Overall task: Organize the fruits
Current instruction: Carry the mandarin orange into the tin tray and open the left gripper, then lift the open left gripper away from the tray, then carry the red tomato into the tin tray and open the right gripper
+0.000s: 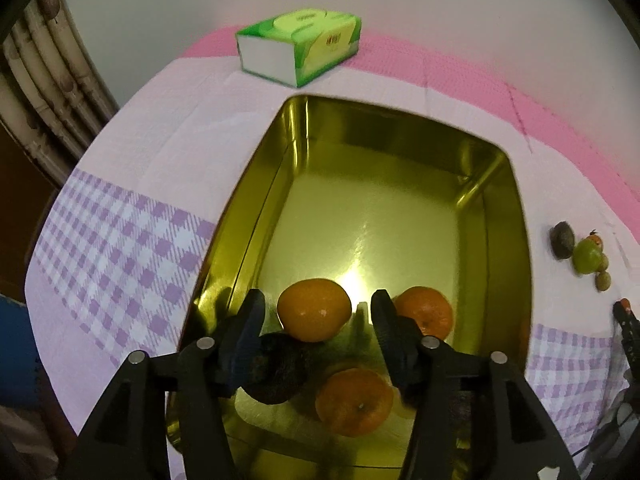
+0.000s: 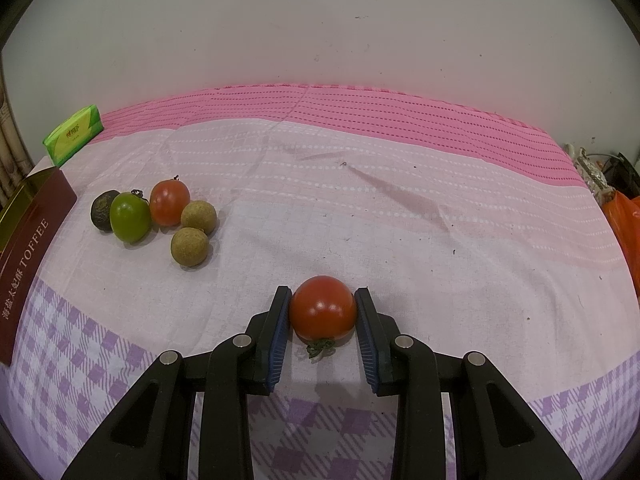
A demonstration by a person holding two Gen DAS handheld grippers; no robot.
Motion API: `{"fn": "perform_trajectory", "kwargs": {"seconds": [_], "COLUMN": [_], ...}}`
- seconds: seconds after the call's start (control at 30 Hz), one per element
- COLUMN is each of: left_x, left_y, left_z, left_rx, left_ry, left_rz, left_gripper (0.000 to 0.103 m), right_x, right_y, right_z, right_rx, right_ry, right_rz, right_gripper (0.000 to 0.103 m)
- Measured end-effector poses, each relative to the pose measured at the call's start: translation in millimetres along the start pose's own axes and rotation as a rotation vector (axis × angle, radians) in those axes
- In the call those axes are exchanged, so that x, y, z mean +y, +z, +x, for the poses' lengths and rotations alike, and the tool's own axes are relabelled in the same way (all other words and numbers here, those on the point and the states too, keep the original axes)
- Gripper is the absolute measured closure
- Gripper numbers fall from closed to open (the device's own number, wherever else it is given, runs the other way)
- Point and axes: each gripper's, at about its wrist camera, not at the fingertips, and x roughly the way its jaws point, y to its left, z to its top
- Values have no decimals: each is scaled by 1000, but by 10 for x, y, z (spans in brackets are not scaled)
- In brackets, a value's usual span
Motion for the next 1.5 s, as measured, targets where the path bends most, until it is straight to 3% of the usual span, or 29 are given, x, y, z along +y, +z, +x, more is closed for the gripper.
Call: {"fn": "perform_trajectory", "kwargs": {"seconds": [0.23,0.7,1.0,1.3,1.5], "left_x": [12,384,502,604,698], "left_y": [5,-179,-264,-262,-234], "left_z": [-265,-594,-579,-598,-649], "left_rx": [-48,-131,-126,-130,-161], "left_ry": [-25,-34,-57,-31,7], "left_rz": [23,1,-28,-72,-105], "left_gripper": [38,31,29,14,7], "right_x": [1,-23,-22,56,325], "right_y": [-1,2,57,93,254], "right_z": [-3,-8,-13,-67,-318], "right_rx": [0,6,29,54,16], "right_ry": [0,2,-9,-59,0], "right_rz": [0,1,12,-7,-20], "right_gripper": [70,70,70,71,71]}}
